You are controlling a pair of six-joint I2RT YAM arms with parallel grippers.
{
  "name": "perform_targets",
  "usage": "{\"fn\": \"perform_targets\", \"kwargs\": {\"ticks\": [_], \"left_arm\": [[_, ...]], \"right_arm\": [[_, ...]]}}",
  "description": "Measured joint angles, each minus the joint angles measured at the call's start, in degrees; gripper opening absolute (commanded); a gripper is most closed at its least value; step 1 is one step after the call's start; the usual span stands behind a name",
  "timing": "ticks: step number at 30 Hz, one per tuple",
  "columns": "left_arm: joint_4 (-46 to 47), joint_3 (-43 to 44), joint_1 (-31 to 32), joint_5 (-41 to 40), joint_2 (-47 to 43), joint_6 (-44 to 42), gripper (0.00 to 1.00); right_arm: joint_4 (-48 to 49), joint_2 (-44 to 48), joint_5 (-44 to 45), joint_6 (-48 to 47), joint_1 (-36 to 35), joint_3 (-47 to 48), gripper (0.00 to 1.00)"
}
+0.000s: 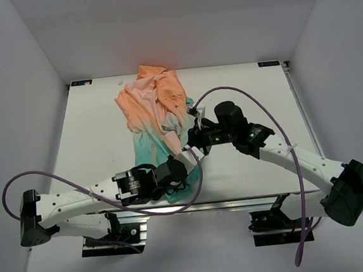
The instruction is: Zip up the jacket
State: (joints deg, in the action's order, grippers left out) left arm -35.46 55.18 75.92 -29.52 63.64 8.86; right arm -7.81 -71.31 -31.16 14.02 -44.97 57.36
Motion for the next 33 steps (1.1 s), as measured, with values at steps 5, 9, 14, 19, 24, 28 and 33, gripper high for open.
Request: {"fn": "perform_targets", "kwargs": {"ticks": [5,9,14,19,24,28,33], "left_arm": [[0.17,0.0,-0.02,-1.2,1.31,-0.81,0.0],[0.81,-0.02,-0.02,-1.38,1.36,-1.57,0.0],[0.83,-0.22,0.0,-1.09,1.33,-2.23,0.0],[0.9,-0.52,-0.02,-0.83,1.31,-3.37,0.0],[1.22,-1.42,0.0,0.15,1.2,-4.39,0.0],[1.14,-1.62,-0.09,1.46,0.61,-5.14,0.0],[1.18,-1.62,-0.17,2.71,0.37,-5.55,0.0]], "right_arm": [[-3.1,-1.2,-0.46,-0.04,0.0,0.28,0.6],[-4.33,-1.95,-1.81,-0.52,0.0,0.28,0.58],[-5.25,-3.21,-5.53,-4.37,0.0,0.26,0.57],[-6.34,-3.56,-8.24,-9.92,0.0,0.35,0.56],[-9.51,-4.07,-8.55,-16.31,-0.02,1.55,0.56],[-10.47,-4.07,-8.07,-18.12,-0.04,1.86,0.47],[-9.44,-4.94,-7.78,-16.94,-0.04,2.99,0.47]]}}
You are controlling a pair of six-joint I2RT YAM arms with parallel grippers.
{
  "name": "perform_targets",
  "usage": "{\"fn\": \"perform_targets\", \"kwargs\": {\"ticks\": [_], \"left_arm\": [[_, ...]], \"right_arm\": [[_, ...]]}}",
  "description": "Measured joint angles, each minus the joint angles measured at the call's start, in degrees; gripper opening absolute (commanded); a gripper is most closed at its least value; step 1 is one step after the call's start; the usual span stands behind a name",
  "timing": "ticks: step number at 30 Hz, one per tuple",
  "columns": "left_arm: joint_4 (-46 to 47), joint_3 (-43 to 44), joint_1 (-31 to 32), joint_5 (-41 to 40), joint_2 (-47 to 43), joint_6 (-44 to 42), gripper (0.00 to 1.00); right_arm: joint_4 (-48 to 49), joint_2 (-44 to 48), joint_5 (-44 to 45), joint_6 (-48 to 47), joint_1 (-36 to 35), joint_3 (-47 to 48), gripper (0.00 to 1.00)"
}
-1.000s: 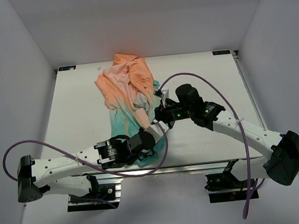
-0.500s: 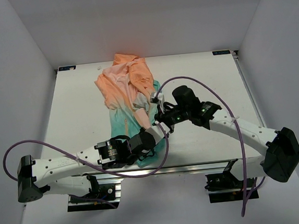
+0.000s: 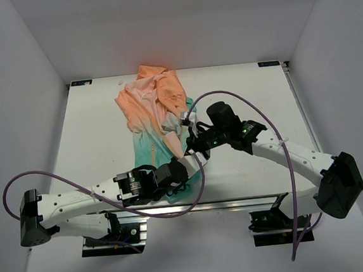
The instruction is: Zip up the jacket
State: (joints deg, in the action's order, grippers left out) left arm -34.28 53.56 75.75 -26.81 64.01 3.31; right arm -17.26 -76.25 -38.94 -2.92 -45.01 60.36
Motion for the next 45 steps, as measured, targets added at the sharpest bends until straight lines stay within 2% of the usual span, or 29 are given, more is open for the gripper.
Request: {"fn": "perform_targets", "kwargs": {"ticks": [8,11,18,22,27,36,41,45], "left_arm": [[0.07,0.0,0.0,0.7,0.28,-0.31,0.0],[0.04,0.0,0.0,0.63,0.39,-0.26,0.0],[0.02,0.0,0.0,-0.2,0.44,1.29,0.0],[0.09,0.0,0.0,-0.24,0.94,2.71,0.0],[0.59,-0.63,0.0,0.11,1.49,4.28,0.0],[1.75,-1.46,0.02,1.64,1.77,5.35,0.0],[1.79,-1.46,0.24,1.86,3.21,5.57,0.0],[1.73,-1.46,0.66,1.81,4.81,5.84,0.0]], "right_arm": [[0.7,-1.57,0.28,-0.37,-0.92,0.26,0.5],[0.72,-0.98,3.48,0.96,-1.49,0.24,0.52],[0.09,1.42,20.41,15.23,-0.72,0.11,0.6],[-0.76,5.79,25.83,26.58,1.31,-3.39,0.6],[-2.1,9.99,24.87,38.12,1.88,-8.26,0.61],[1.64,8.24,16.57,51.74,1.81,-14.51,0.61],[6.97,7.89,13.4,56.76,1.81,-16.7,0.53],[12.31,6.86,10.69,60.0,1.79,-18.62,0.25]]}}
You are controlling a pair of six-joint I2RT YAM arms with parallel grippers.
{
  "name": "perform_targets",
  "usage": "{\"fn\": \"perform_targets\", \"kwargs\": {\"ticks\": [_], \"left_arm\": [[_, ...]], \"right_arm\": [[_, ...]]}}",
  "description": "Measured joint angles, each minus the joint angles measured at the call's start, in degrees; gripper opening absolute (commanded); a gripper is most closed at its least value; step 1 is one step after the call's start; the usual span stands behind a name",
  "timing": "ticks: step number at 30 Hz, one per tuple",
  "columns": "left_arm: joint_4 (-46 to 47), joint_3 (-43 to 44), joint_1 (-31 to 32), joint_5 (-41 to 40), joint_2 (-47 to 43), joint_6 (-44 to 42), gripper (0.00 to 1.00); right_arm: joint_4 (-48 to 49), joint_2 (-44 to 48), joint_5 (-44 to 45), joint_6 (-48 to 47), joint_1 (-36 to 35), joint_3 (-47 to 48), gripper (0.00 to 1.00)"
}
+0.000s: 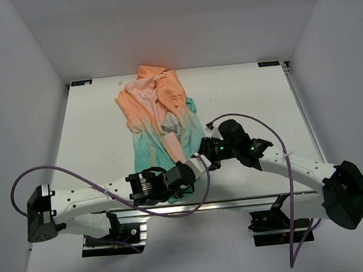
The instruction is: Zip up the jacket
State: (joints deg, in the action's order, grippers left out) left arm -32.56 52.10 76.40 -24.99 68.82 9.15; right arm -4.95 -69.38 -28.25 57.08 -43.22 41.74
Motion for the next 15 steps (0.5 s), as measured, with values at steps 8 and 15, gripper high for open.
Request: {"fn": "perform_targets", "kwargs": {"ticks": [8,15], "left_arm": [[-0.31,0.04,0.59,-0.28,0.31,1.05,0.0],[-3.02,1.84,2.47,-2.51,0.74,2.97,0.0]], "right_arm": [[3.65,-1.64,-1.25,2.73,-0.04,-0.74,0.0],[3.76,-1.31,2.64,4.22,-1.18,-0.76,0.0]]}}
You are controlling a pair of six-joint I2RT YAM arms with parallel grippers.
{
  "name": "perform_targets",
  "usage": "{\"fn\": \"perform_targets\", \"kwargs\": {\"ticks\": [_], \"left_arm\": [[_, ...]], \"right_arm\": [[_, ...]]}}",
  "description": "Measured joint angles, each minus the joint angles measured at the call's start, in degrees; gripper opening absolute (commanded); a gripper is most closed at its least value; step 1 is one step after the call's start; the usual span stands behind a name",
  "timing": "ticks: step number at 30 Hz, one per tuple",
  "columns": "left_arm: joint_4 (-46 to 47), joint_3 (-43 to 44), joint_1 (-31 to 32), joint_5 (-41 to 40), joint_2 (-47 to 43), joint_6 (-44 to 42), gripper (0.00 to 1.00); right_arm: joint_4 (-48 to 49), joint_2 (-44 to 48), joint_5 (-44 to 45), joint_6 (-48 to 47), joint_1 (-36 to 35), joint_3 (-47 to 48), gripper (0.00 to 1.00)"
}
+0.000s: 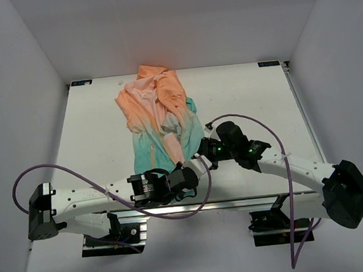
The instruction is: Zip up the jacket
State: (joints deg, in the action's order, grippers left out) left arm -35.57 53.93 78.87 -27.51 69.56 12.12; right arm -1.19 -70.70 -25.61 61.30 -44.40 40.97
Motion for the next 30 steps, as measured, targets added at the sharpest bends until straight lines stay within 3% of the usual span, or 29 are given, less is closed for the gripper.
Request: {"fn": "perform_targets", "kwargs": {"ticks": [6,8,9,12,13,14,18,23,26,30], "left_arm": [[-0.55,0.72,1.36,-1.64,1.55,3.48,0.0],[-0.42,1.05,1.49,-2.08,1.9,4.83,0.07],[-0.44,1.18,1.49,-2.4,1.92,5.79,0.3],[-1.33,1.6,2.69,-1.49,1.53,9.44,0.64],[-1.97,1.75,3.65,-1.27,1.11,11.37,0.87],[-2.58,1.84,4.39,-1.14,0.59,12.74,0.98],[-4.02,0.48,5.25,-1.75,-4.87,21.0,0.98],[-4.66,-6.91,3.74,-5.11,-21.35,33.14,0.98],[-4.44,-11.37,1.07,-6.56,-31.28,38.8,0.98],[-0.83,-16.96,0.0,-6.75,-39.52,43.43,0.98]], "right_arm": [[1.03,3.61,6.16,3.37,-1.66,-2.47,0.0],[0.94,4.37,7.96,3.76,-2.14,-2.51,0.0],[0.9,4.74,8.76,3.78,-2.34,-2.51,0.0],[2.4,5.18,14.19,3.34,-1.62,-2.56,0.0],[3.19,5.29,15.65,3.04,-0.92,-2.82,0.0],[3.82,5.55,16.72,2.71,-0.26,-3.21,0.0],[7.17,8.68,17.59,0.57,0.28,-7.5,0.0],[13.49,13.75,16.04,-1.92,0.24,-14.75,0.0],[20.92,14.69,14.08,-2.25,0.24,-18.49,0.0],[39.15,11.85,9.86,-1.27,0.24,-25.86,0.0]]}}
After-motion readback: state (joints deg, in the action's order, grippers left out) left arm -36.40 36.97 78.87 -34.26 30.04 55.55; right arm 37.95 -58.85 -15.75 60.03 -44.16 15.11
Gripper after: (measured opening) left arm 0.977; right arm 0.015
